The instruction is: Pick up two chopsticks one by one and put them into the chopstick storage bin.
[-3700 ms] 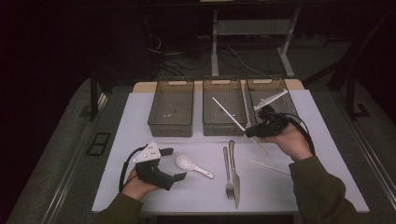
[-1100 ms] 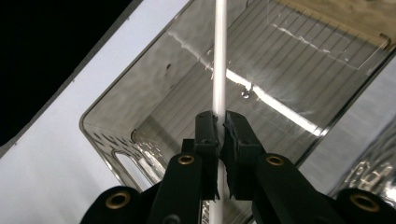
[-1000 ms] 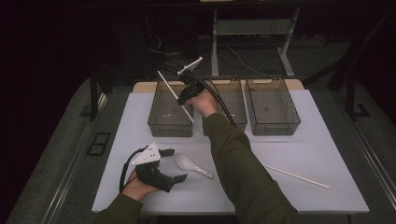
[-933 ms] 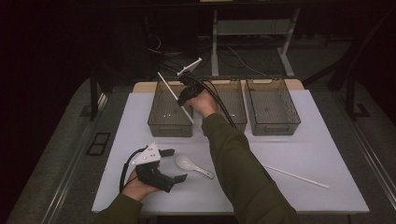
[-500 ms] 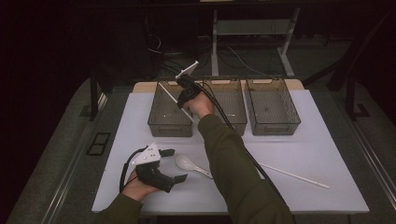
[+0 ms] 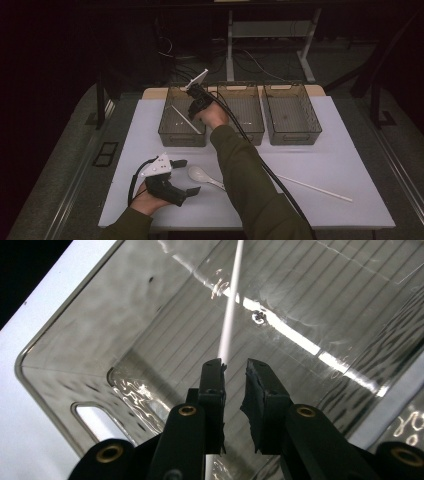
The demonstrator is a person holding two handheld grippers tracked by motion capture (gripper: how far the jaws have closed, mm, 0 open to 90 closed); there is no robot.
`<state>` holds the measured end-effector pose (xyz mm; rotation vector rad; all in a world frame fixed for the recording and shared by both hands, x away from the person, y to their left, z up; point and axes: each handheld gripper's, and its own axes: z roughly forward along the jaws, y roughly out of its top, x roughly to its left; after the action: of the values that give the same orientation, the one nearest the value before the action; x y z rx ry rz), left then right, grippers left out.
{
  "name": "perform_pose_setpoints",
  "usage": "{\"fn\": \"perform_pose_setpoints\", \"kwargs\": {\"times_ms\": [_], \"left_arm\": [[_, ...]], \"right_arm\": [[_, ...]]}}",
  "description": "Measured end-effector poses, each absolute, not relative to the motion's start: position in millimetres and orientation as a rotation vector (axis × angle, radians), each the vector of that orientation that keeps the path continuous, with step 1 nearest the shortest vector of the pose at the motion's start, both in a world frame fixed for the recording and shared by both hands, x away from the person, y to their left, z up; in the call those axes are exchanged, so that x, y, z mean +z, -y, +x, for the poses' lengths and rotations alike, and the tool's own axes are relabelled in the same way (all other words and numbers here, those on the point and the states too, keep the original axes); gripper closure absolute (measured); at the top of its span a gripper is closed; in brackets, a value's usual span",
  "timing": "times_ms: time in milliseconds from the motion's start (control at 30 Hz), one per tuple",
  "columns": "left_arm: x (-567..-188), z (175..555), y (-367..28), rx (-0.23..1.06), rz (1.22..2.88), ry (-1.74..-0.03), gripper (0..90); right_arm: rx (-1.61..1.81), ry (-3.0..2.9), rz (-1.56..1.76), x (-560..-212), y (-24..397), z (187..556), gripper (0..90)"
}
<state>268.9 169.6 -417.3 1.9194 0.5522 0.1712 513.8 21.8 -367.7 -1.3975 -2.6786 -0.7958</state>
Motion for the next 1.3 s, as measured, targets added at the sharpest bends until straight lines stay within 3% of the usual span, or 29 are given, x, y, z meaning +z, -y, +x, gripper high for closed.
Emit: {"fn": "perform_pose_setpoints", "kwargs": {"times_ms": [400, 833, 1300], "left_arm": [[-417.5, 269.5, -169.8, 0.182, 1.929, -0.55, 0.0], [-418.2, 269.9, -168.9, 0.184, 1.941, -0.556, 0.0], [-419.7, 270.2, -167.6, 0.182, 1.96, -0.566, 0.0]], "right_arm": [[-0.981, 2.721, -1.212, -339.0, 2.8, 497.0, 52.3], [-1.114, 2.78, -1.042, -317.9, 48.7, 465.0, 43.0], [-1.192, 2.83, -0.898, -312.2, 95.5, 426.9, 40.1]]}}
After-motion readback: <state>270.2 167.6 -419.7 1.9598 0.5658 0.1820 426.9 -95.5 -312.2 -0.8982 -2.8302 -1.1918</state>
